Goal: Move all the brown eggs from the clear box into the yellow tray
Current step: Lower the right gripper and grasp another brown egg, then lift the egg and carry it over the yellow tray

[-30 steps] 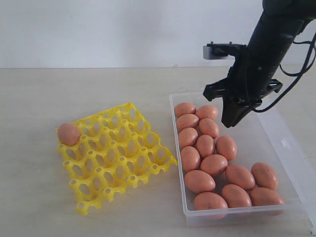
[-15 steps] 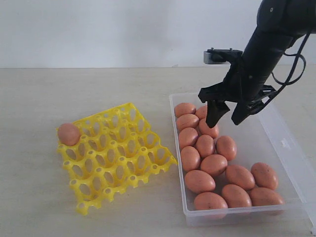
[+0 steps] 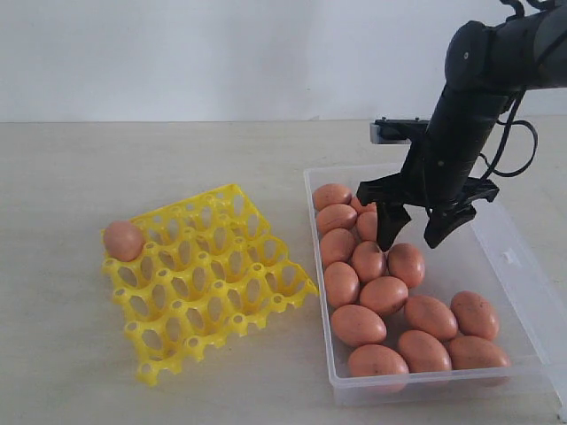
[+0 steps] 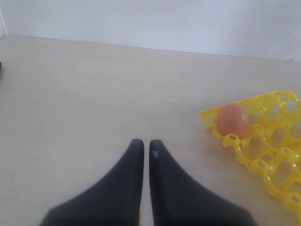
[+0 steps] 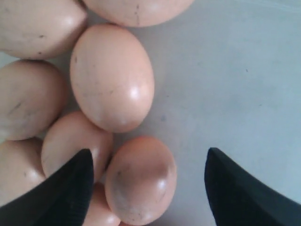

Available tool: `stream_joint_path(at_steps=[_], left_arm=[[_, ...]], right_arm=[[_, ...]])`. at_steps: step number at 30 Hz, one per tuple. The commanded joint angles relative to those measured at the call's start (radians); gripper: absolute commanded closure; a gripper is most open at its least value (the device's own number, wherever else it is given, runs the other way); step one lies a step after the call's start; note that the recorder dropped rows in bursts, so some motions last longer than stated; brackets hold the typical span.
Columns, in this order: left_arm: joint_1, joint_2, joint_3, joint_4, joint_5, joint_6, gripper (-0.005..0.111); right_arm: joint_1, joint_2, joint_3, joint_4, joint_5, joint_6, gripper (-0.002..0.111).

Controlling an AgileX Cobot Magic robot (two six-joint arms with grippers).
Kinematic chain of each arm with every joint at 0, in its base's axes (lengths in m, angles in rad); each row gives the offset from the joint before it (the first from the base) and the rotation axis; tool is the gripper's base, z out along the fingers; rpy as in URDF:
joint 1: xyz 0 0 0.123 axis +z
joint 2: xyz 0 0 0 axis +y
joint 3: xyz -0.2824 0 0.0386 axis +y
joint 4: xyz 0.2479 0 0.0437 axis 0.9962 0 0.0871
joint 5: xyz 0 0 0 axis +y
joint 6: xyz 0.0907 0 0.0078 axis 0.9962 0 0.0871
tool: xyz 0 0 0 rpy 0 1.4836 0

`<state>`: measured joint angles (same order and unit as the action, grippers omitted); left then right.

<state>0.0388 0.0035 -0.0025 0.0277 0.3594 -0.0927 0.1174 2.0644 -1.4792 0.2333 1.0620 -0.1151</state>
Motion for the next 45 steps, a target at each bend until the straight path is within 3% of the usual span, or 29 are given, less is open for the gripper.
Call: stream_joint_path(at_steps=[1, 8, 13, 19, 21, 37, 41, 45], left_arm=[[0.003, -0.003, 0.003, -0.002, -0.004, 0.005, 0.103], [0.003, -0.003, 0.003, -0.002, -0.004, 0.005, 0.103], [0.003, -0.003, 0.003, -0.002, -0.004, 0.005, 0.103], [0.003, -0.003, 0.003, -0.002, -0.004, 0.005, 0.103], [0.003, -0.003, 0.003, -0.002, -0.004, 0.005, 0.103], [0.003, -0.003, 0.003, -0.002, -0.004, 0.005, 0.103], [0.003, -0.003, 0.003, -0.002, -0.004, 0.005, 0.103], [0.003, -0.003, 0.003, -0.002, -0.004, 0.005, 0.103]], right_arm=[[-0.007, -0.003, 0.001, 0.011, 0.04, 0.003, 0.049], [-0.007, 0.043, 0.001, 0.013, 0.021, 0.005, 0.049], [-0.007, 0.043, 0.001, 0.024, 0.026, 0.005, 0.083], [-0.007, 0.043, 0.001, 0.022, 0.026, 0.002, 0.098], [-0.007, 0.029, 0.001, 0.021, 0.026, -0.002, 0.109], [0.009, -0.154, 0.001, 0.031, -0.13, 0.008, 0.108], [0.081, -0.247, 0.039, 0.031, -0.362, 0.023, 0.108], [0.234, -0.358, 0.177, 0.036, -0.69, 0.062, 0.108]])
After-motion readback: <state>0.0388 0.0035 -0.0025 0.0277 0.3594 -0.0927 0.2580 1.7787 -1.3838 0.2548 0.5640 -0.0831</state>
